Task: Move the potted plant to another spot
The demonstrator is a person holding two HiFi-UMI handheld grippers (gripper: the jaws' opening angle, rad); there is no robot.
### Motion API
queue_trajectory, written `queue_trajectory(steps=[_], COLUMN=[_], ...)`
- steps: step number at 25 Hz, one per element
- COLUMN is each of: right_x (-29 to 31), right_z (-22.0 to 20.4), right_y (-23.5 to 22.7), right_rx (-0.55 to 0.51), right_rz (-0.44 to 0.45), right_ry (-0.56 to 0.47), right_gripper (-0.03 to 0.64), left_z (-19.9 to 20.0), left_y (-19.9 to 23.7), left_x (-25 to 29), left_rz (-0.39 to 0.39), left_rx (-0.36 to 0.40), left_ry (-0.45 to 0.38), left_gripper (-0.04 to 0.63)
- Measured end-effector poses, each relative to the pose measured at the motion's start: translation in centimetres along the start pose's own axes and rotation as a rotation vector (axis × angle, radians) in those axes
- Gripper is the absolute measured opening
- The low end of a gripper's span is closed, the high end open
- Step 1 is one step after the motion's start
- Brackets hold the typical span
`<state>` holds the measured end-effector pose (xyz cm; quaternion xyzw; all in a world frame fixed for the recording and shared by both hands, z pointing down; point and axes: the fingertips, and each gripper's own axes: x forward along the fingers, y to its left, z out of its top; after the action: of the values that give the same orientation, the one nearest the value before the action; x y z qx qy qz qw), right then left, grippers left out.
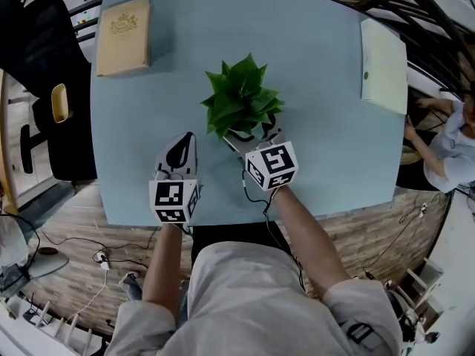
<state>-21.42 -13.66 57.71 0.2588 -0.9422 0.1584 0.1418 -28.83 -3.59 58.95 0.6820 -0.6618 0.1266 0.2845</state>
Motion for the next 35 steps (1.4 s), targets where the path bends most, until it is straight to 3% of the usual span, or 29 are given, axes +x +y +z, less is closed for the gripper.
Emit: queue_trajectory(steps=[12,16,26,35], right_x=[-7.7,-10.3,-16.2,-19.7], right_z=[3.2,5.4,12.2,15.6], right_y=[5.3,6.1,8.5,10.4], right_rx=[-0.068,-0.097,-0.142,-0.199], right_rz=[0.129,0.152,0.178,0.145], right_ry=[-0.076,-0.139,-0.291,-0.384], right_gripper=[0.517,0.517,0.517,0.517], left_z=[0.3,1.6,6.8,10.9], left_y=[-4.5,-6.4,-9.2,-10.4], left_x=[-5.7,-7.5,-14.2,-17.0], left_rz=[0.061,0.073,0.127,0.083], left_rx=[-0.021,0.006,0.046,0.112], left_ry=[-0.056,-0.099,-0.229,-0.306], left_gripper=[0.011,0.011,0.011,0.011])
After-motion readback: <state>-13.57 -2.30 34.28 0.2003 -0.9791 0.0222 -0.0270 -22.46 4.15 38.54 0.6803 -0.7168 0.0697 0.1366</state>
